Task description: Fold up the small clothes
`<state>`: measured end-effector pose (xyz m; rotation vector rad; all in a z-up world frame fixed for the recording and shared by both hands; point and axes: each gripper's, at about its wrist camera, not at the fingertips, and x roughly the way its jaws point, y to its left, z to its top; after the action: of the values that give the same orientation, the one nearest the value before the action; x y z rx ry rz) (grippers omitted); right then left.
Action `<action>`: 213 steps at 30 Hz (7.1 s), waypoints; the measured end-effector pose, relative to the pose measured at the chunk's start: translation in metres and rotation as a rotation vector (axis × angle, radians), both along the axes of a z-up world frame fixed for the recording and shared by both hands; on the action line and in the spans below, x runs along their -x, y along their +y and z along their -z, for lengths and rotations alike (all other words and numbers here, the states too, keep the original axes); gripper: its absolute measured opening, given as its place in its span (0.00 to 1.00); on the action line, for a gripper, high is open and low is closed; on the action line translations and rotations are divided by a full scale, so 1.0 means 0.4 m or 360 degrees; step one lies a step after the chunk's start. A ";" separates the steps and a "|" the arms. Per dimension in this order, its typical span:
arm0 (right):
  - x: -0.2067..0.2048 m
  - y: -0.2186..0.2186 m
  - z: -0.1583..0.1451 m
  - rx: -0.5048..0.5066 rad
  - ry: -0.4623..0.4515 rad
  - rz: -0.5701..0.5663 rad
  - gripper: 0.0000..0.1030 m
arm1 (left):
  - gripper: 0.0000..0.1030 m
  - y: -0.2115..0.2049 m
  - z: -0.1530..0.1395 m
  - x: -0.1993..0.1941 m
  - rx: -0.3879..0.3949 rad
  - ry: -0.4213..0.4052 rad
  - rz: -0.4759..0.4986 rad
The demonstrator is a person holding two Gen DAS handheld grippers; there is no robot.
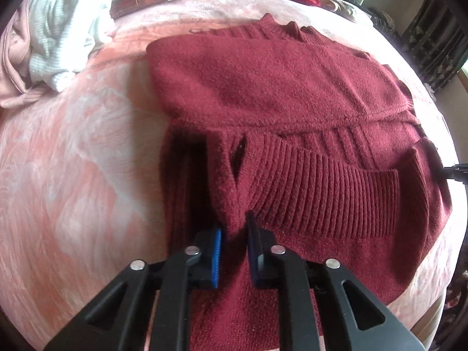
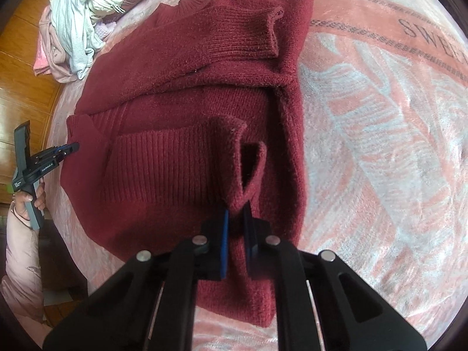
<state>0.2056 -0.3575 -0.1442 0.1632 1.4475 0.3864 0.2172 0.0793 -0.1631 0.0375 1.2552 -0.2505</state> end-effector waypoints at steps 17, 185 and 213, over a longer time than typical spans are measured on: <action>-0.001 -0.001 0.014 0.0036 0.0027 -0.0007 0.06 | 0.12 0.001 0.003 0.003 -0.0016 0.0030 -0.0048; -0.091 -0.084 -0.103 -0.0065 -0.0201 0.0054 0.02 | 0.06 -0.075 -0.050 -0.166 -0.0061 -0.0062 -0.0195; 0.047 -0.151 -0.076 0.0016 -0.0121 0.0267 0.39 | 0.48 -0.045 -0.070 -0.061 -0.0184 -0.0132 -0.0346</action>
<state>0.1869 -0.4178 -0.1138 0.2576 1.3497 0.2455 0.2414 0.0613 -0.1351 0.0104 1.1793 0.0113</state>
